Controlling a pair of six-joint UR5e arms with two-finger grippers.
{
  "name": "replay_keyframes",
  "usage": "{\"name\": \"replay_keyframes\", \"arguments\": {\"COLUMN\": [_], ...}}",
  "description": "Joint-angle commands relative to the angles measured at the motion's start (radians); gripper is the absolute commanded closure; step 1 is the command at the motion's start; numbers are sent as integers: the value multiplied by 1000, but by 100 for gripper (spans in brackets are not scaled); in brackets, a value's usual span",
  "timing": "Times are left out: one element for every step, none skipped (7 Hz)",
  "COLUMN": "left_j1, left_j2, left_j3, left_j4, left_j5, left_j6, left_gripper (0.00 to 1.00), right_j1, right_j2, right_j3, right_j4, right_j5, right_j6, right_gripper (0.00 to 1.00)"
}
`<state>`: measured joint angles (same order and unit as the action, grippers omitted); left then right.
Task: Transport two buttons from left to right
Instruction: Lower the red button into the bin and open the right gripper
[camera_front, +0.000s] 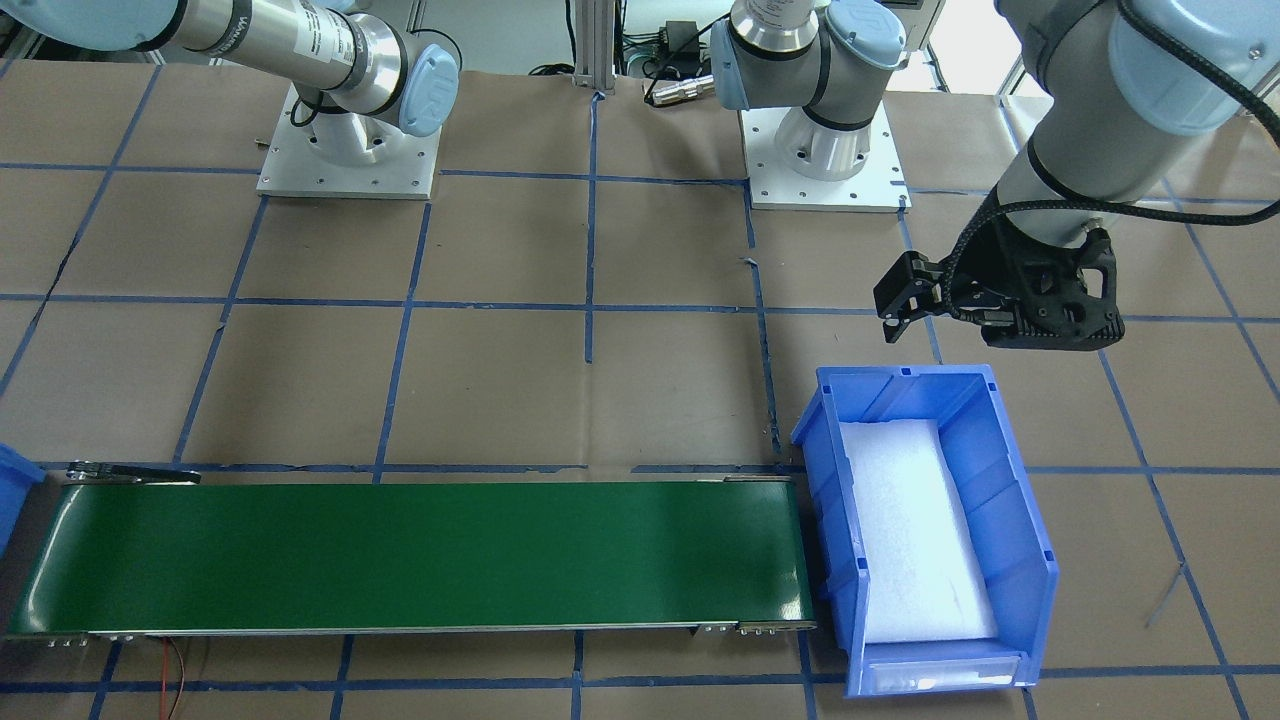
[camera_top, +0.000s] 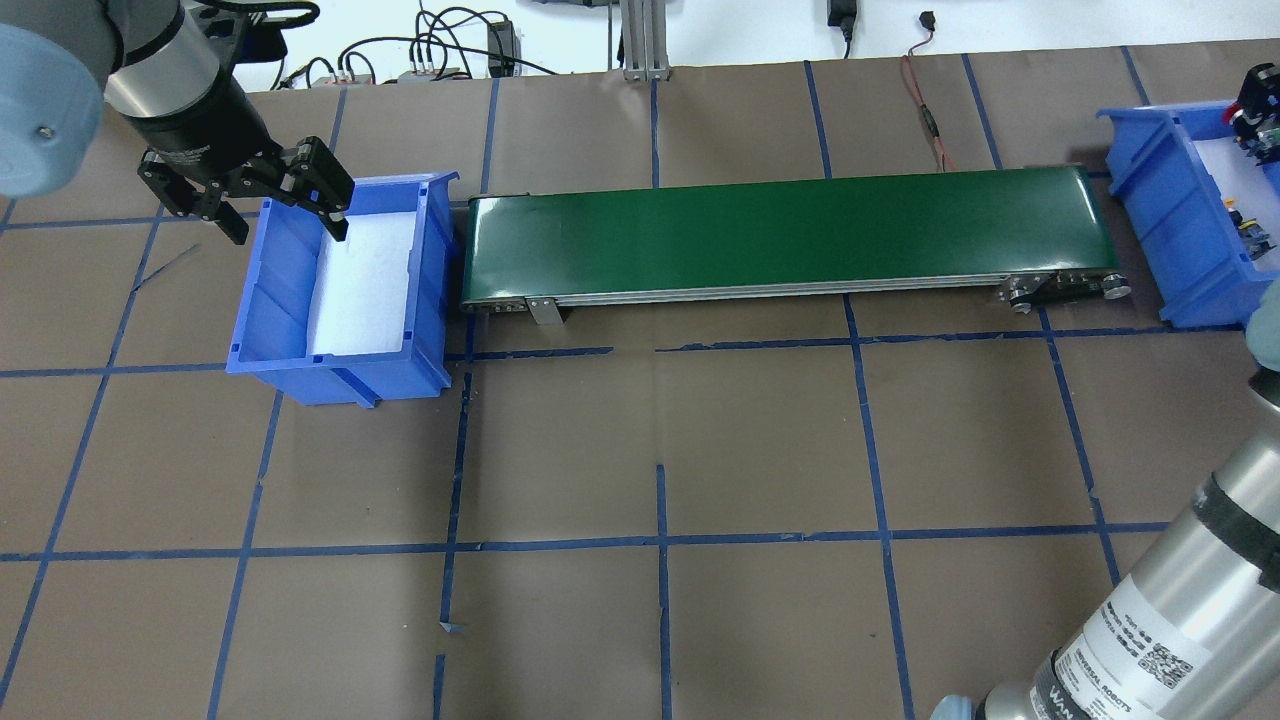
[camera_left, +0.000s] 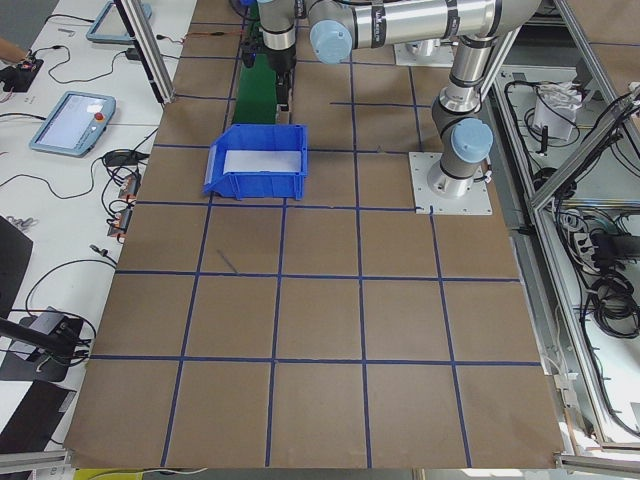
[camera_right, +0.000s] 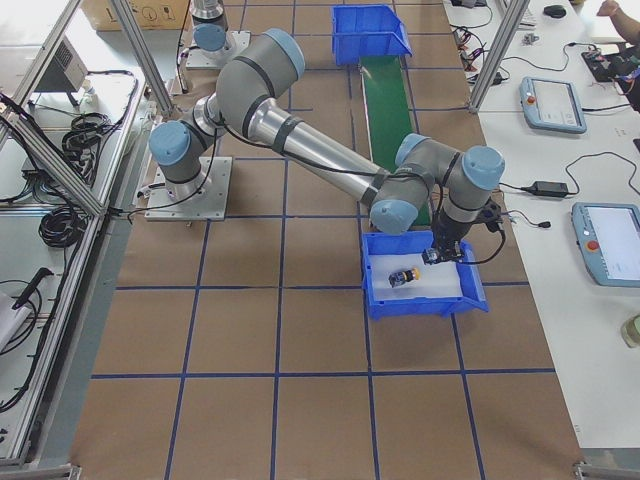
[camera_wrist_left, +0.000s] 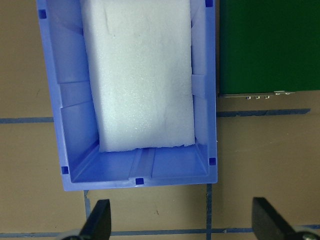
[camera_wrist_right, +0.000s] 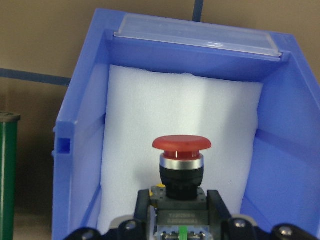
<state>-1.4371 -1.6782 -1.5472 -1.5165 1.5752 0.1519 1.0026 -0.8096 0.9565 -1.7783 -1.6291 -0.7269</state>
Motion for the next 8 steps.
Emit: {"name": "replay_keyframes", "arguments": {"left_j1": [1,1,0,0,0,0,0,0], "left_j2": [0,-3,-3,-5,-3,-3,-3,-3], "left_j3": [1,1,-1,-1,-1,-1,-1,-1], "left_j4": [1,1,-4,-2,-4,-5,-5,-5], "left_j5": [-3,-3,2,2,2,2,2,2], "left_j6": [0,0,2,0,0,0,2,0], "left_gripper": [0,0,0,0,0,0,0,0], "right_j1": [-8,-9,-9,-9,-9,-9,-9,-9], "right_j2": [47,50,62,79,84,86,84,84], "right_j3": [-1,-1,1,1,-1,-1,-1,-1], "right_j4": [-46,-49,-61,-82,-90,-95,-95,-93], "right_j5": [26,26,26,28,26,28,26,28], "right_j6": [-26,-26,-26,-26,-28,-26,-26,-26], "right_gripper": [87,87,87,87,87,87,77,65]}}
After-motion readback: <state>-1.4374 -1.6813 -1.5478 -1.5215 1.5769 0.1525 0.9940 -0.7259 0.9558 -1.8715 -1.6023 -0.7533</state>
